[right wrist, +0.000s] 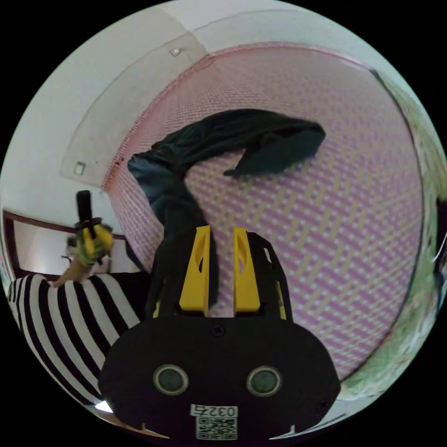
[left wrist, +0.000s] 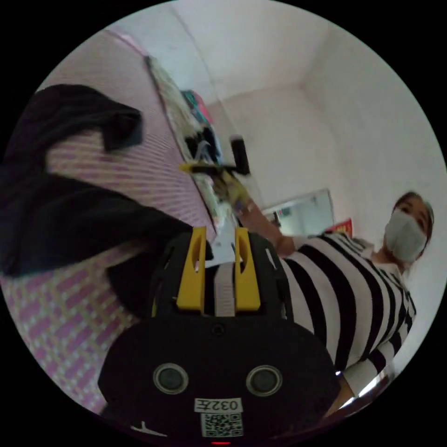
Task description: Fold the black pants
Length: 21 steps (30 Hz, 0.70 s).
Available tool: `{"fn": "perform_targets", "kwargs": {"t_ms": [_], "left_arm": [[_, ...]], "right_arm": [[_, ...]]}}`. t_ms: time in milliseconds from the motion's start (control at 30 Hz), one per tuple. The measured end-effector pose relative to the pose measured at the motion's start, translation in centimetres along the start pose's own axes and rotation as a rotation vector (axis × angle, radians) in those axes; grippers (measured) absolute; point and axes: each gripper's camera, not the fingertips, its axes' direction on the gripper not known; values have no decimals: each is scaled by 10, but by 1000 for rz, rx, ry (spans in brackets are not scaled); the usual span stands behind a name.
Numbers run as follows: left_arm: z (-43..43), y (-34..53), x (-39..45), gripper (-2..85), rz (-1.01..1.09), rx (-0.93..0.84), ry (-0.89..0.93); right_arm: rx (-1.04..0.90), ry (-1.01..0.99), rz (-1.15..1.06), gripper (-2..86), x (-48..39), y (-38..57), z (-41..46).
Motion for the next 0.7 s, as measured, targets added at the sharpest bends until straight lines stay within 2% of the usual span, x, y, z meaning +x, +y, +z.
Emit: {"fn": "perform_targets", "kwargs": {"t_ms": [33, 100, 200, 300, 433, 533, 600, 700], "left_arm": [[-20, 6, -9, 66, -58, 76, -1], [-94, 38, -33, 66, -224, 364, 19], [-165, 71, -36, 77, -368, 610, -74], [-214, 78, -23, 96, -427, 784, -128], [-257, 52, -12, 120, -455, 916, -153], [-281, 6, -5, 139, -458, 889, -230], [-294, -32, 6, 148, -439, 861, -288], [-311, -68, 18, 127, -408, 914, -227]], "right_arm": [[8, -44, 30, 83, 7, 12, 2], [3, -163, 146, 96, 30, 61, 14], [-3, -251, 191, 120, 34, 117, 24], [-19, -381, 266, 144, 35, 162, 30], [-1, -467, 358, 157, 38, 186, 36], [38, -483, 320, 159, 22, 180, 35], [-5, -439, 311, 157, 6, 167, 39], [-11, -415, 384, 123, 4, 154, 48]]}}
